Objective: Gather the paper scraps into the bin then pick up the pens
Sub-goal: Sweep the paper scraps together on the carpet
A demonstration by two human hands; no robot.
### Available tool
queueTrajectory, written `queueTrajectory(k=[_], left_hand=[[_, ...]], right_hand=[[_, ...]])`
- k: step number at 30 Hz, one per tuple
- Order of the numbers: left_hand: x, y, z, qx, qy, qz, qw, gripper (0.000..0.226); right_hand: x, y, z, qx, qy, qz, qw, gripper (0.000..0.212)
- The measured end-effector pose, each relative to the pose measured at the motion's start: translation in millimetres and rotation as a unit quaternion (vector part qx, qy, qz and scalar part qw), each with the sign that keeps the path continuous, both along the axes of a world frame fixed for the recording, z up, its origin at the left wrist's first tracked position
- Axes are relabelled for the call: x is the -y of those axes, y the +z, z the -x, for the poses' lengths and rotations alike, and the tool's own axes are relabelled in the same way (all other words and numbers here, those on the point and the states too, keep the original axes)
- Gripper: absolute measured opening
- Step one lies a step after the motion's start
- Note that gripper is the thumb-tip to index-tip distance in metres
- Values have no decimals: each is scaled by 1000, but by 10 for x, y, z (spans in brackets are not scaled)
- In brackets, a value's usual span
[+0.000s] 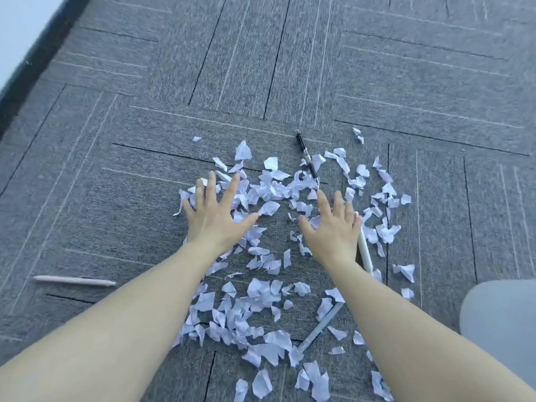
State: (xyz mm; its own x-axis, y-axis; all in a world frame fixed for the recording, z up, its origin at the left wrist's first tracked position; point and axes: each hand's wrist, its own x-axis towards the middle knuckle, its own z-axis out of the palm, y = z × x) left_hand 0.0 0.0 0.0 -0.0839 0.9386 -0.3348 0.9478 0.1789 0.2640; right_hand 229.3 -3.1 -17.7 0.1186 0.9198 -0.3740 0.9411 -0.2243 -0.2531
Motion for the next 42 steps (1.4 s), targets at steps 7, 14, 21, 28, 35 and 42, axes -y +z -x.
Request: queueTrajectory(k=[7, 14, 21, 28, 35, 42], left_hand=[[-377, -437, -257, 28, -65, -53, 996, 75], [-148, -363, -180, 146, -142, -229, 952, 42], [-55, -463, -35, 76, -101, -68, 990, 70], [810, -365, -327, 181, -191, -49, 964, 77], [972, -569, -309, -9, -220, -76, 973, 86], [902, -593, -332, 33, -309, -190, 931, 40]], right_hand=[[-73, -194, 89, -85, 75, -53, 992, 62], [-435, -92, 305, -106, 200, -144, 963, 56], [-435, -225, 204, -68, 315, -43, 946, 59], [376, -218, -69, -204, 293, -77, 931, 60], [682, -382, 117, -77, 287, -67, 952, 77], [878, -368, 227, -68, 315, -207, 924, 38]])
